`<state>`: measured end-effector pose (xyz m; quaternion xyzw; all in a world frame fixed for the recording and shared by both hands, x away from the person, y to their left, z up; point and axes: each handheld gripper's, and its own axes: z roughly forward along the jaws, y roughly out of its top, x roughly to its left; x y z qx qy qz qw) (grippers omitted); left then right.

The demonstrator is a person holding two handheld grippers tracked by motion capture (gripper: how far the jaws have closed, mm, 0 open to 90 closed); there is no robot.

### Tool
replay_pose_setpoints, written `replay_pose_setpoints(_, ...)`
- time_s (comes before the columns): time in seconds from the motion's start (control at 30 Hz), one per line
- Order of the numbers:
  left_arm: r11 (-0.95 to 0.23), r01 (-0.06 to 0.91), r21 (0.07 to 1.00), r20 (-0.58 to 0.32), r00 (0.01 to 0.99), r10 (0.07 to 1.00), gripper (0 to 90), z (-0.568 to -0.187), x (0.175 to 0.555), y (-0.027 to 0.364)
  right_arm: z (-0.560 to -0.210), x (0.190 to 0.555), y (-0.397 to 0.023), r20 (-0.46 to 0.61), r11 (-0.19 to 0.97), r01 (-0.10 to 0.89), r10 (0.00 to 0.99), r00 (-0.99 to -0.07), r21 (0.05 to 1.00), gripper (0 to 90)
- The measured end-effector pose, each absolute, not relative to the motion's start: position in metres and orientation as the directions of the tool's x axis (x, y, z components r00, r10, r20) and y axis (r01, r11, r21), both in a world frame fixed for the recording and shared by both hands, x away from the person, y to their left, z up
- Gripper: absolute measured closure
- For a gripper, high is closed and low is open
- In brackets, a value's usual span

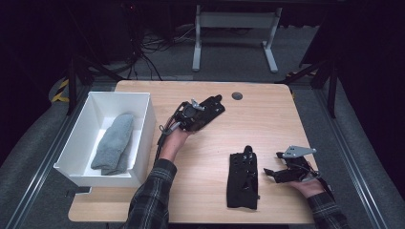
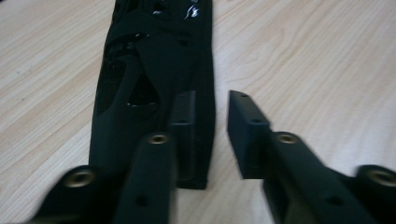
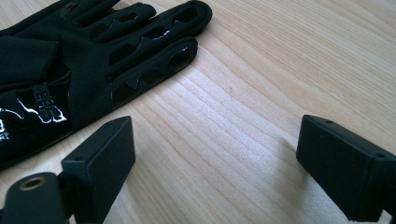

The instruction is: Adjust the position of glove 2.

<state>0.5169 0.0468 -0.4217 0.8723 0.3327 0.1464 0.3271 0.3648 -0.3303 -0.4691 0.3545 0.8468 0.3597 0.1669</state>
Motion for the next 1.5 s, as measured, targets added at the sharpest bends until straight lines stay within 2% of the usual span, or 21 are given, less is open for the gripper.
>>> replay_pose_setpoints(0.1,-0.558,0.506,0.657,0.034,0.720,0.693,87.5,-0.431,0.526,0.049,-0.469,0.365,-0.330,-0.028,0.490,0.479,0.720,-0.693,0.728,12.0)
replay_pose_setpoints(0.17,-0.556,0.536,0.636,0.020,0.708,0.705,90.0,-0.440,0.531,0.051,-0.469,0.365,-0.330,-0.029,0.491,0.479,0.720,-0.694,0.728,12.0)
replay_pose_setpoints(0.37,-0.528,0.558,0.640,-0.018,0.697,0.716,90.0,-0.448,0.530,0.054,-0.469,0.365,-0.330,-0.029,0.491,0.479,0.720,-0.694,0.728,12.0)
replay_pose_setpoints(0.53,-0.549,0.556,0.624,-0.022,0.715,0.699,90.0,-0.447,0.517,0.051,-0.469,0.365,-0.330,-0.029,0.491,0.478,0.719,-0.694,0.728,12.0)
replay_pose_setpoints(1.07,-0.558,0.579,0.595,-0.122,0.750,0.650,90.0,-0.446,0.466,0.052,-0.469,0.365,-0.330,-0.031,0.492,0.478,0.719,-0.694,0.728,12.0)
replay_pose_setpoints(1.5,-0.589,0.555,0.587,-0.126,0.782,0.611,90.0,-0.446,0.427,0.052,-0.469,0.365,-0.330,-0.030,0.491,0.478,0.720,-0.694,0.728,12.0)
